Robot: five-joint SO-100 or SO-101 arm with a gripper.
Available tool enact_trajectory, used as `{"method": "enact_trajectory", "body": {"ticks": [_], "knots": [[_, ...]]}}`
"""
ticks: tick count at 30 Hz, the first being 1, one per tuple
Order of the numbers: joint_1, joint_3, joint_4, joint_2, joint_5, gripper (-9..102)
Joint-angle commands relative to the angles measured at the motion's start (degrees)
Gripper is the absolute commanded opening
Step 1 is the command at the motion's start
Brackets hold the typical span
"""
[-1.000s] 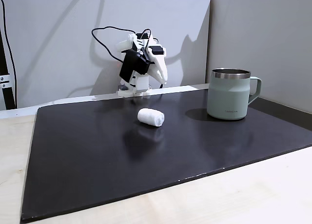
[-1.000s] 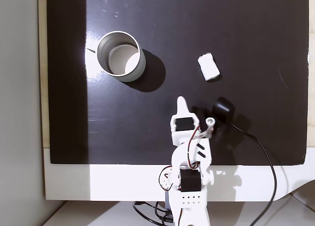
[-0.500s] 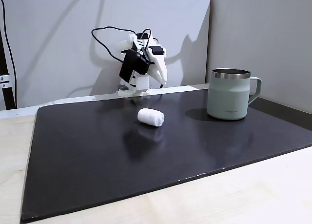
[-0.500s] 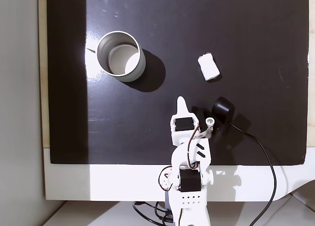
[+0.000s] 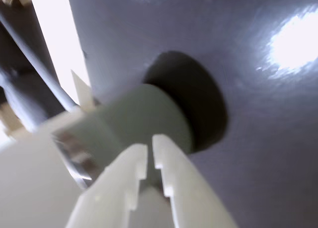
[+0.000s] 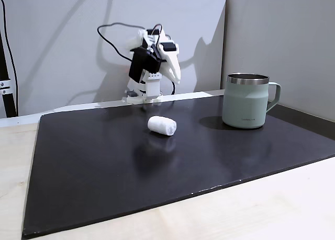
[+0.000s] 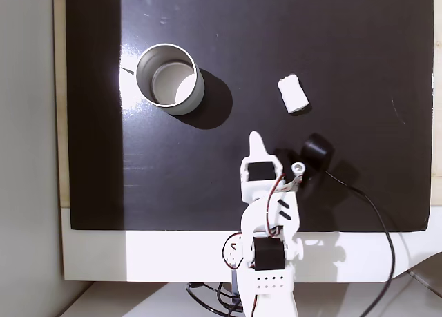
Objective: Grasp a gauze and put it in the cup.
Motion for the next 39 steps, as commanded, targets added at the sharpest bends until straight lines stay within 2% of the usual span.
{"method": "enact_trajectory", "body": {"ticks": [1,12,16,18,24,30,39], "knots": [[1.8,-14.2,-1.7,-12.8,5.8,0],[6.7,-45.4,7.0,-42.2,27.1,2],[8.3,-50.2,12.0,-48.3,36.7,23],[8.4,-51.3,13.2,-50.3,39.4,30],[7.1,-52.9,15.8,-55.7,46.0,38],[5.9,-54.3,15.9,-62.1,50.2,39],[3.2,-57.3,14.8,-69.7,50.8,40]]}}
